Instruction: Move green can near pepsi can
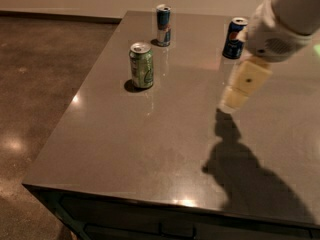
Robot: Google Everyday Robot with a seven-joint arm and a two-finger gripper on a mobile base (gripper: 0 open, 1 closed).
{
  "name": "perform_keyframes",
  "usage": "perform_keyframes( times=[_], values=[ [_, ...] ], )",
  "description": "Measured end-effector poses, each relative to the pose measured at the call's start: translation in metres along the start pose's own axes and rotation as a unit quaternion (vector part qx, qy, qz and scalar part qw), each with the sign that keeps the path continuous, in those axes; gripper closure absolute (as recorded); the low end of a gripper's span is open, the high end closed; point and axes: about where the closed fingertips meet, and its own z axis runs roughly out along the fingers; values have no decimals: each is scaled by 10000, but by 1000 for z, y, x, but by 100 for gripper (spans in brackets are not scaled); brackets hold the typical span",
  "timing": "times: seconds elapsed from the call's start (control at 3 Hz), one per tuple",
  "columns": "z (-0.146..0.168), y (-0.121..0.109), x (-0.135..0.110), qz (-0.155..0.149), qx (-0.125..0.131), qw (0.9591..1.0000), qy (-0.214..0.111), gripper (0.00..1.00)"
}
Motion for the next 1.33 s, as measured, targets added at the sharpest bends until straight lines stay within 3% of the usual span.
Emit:
perform_keyframes(
  times=[0.67,1.0,1.33],
  values=[
    [62,-35,-62,627,20,9959,-646,0],
    [96,-55,-106,879,21,9897,-1127,0],
    [115,-65,-132,937,11,9863,-1361,0]
  ],
)
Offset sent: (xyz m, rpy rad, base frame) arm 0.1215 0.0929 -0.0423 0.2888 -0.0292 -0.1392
